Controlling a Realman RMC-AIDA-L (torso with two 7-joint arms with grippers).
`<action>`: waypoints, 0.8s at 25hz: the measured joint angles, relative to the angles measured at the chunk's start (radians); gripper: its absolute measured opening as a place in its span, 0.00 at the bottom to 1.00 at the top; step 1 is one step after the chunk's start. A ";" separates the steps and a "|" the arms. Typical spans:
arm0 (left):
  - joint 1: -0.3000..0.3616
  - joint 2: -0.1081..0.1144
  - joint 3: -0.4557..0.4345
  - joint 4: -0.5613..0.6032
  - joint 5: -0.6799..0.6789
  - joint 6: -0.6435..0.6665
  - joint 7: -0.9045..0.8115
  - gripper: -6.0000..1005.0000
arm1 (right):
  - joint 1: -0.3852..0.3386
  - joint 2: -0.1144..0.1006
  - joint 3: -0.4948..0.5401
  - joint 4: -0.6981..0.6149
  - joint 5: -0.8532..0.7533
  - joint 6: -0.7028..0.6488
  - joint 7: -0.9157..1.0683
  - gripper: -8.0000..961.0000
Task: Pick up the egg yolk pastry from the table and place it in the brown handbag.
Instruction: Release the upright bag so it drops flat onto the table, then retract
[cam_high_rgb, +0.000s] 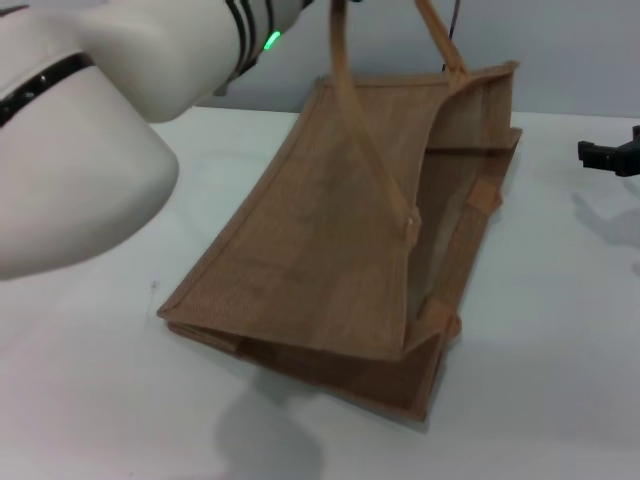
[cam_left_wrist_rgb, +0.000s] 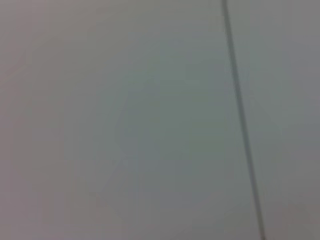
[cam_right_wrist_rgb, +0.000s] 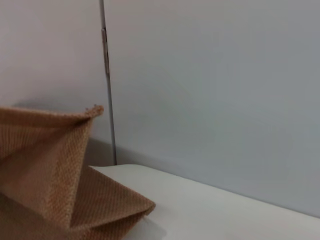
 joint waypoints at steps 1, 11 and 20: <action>0.001 0.000 0.005 0.002 0.000 -0.005 -0.001 0.88 | 0.000 0.000 0.000 0.001 0.000 0.000 0.000 0.89; 0.006 0.004 0.068 0.001 0.000 -0.093 -0.048 0.88 | 0.002 -0.001 0.001 0.010 0.000 0.007 0.000 0.89; 0.012 0.008 0.111 0.004 0.000 -0.187 -0.078 0.88 | 0.004 -0.001 0.001 0.016 0.000 0.016 0.000 0.89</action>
